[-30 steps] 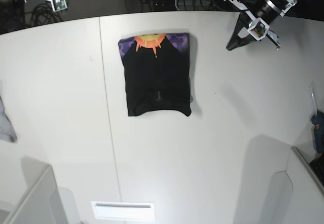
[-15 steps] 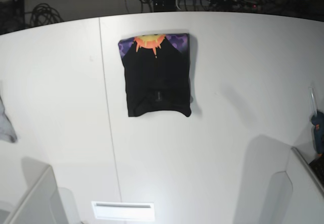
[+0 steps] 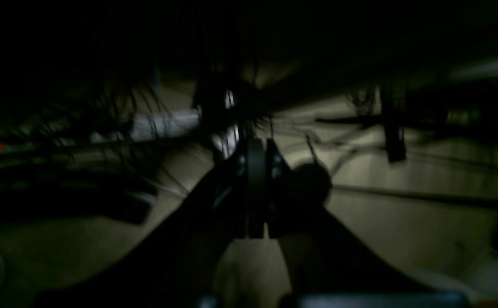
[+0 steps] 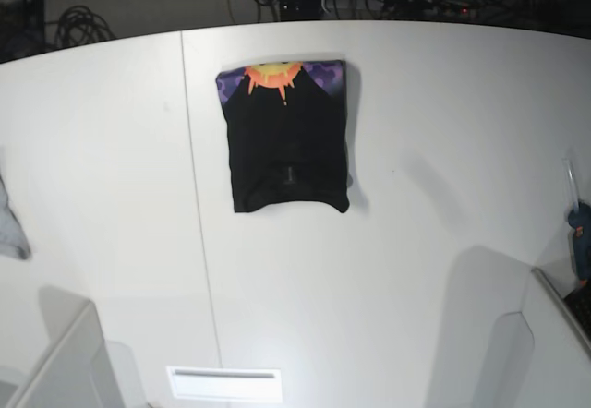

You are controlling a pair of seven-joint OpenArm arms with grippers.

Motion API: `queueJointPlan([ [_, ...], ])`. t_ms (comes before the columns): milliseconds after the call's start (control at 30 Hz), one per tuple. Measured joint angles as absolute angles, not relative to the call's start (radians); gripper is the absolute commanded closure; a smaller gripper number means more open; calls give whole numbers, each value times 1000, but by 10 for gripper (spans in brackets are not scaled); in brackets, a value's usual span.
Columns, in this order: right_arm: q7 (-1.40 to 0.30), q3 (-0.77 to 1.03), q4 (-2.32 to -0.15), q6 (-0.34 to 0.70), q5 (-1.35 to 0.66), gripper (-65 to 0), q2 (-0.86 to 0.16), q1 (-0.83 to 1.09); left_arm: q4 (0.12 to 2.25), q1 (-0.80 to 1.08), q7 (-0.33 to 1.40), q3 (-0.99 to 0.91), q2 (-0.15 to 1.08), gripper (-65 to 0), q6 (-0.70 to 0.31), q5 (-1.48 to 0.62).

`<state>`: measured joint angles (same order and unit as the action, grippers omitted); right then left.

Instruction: Fold the T-shirt properly

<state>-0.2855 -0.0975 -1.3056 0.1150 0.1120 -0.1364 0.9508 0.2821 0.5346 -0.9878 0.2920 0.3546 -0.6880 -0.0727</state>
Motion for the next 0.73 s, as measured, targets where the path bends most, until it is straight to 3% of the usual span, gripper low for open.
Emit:
queueJointPlan([
  [200, -47, -100, -981, 120, 108, 0, -68, 850, 176, 453, -971, 416, 354, 0, -602, -80],
  [400, 119, -91, -620, 120, 105, 0, -38, 667, 144, 339, -626, 417, 352, 0, -575, -81],
  [533, 238, -91, -353, 120, 105, 0, -21, 527, 147, 279, -553, 424, 334, 0, -572, -87],
  [733, 287, -92, -236, 121, 105, 0, -47, 435, 146, 277, -540, 421, 293, 0, -575, -81],
])
